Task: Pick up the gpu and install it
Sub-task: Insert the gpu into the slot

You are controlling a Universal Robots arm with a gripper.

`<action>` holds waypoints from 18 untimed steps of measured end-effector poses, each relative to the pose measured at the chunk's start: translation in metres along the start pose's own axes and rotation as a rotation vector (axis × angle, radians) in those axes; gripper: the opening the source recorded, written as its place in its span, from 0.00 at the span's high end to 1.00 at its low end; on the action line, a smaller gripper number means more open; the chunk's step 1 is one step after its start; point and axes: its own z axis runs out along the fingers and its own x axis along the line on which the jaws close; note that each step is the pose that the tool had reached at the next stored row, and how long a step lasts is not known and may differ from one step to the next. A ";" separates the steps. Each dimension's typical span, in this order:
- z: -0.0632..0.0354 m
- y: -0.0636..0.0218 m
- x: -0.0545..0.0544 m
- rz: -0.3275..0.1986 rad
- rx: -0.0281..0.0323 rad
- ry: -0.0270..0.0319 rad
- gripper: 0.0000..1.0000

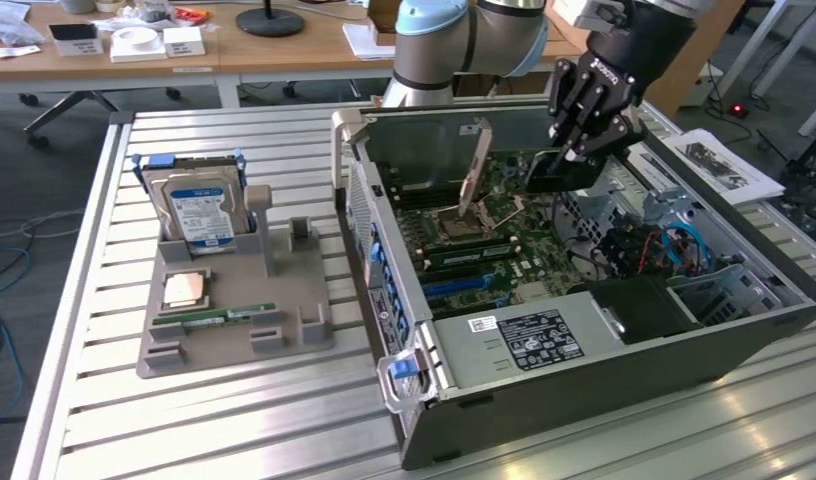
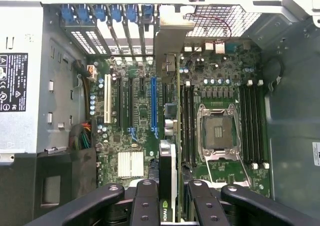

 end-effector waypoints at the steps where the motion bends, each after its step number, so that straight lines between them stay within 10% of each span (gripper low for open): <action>1: 0.0000 0.0000 0.000 0.000 0.0000 0.0000 0.73; 18: 0.0200 0.0081 0.003 -0.062 -0.0016 0.0103 0.73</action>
